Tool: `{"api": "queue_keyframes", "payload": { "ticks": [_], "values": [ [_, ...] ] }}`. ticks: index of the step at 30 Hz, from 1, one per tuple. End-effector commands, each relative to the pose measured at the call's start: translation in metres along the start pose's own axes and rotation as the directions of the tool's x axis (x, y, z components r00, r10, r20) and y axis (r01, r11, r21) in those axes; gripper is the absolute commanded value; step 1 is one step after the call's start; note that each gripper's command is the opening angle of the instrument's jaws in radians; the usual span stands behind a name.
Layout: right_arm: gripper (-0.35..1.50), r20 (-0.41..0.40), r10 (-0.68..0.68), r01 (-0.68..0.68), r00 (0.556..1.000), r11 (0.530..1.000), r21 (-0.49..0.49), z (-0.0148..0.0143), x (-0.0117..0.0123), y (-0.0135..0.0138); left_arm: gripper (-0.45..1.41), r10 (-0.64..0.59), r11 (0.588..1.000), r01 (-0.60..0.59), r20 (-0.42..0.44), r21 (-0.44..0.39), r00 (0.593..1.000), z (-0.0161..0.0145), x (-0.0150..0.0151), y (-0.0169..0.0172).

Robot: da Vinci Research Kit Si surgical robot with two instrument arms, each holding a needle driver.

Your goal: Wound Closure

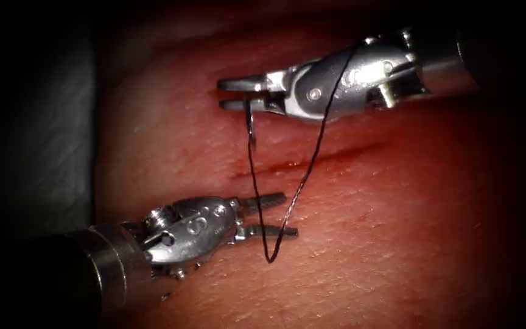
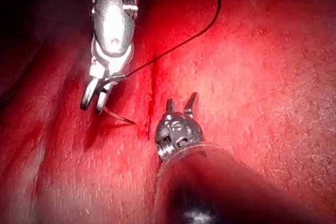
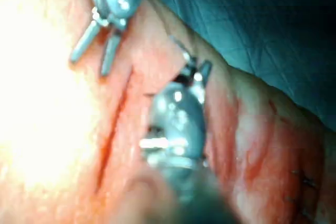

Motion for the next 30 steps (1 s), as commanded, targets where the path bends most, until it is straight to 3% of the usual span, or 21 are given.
{"api": "queue_keyframes", "payload": {
  "ticks": [1, 30],
  "values": [
    [-0.35, -0.001, 0.003, -0.003, 1.000, 1.000, 0.001, 0.0009, -0.0003, -0.0007, 0.11, -0.001, 1.000, 0.001, 0.000, -0.002, 1.000, 0.0007, -0.0004, 0.0001],
    [-0.35, 0.005, 0.021, -0.021, 1.000, 1.000, -0.009, 0.0009, 0.0007, -0.0002, 0.12, -0.004, 1.000, 0.004, 0.003, -0.009, 1.000, 0.0002, -0.0001, -0.0002]
  ]
}}
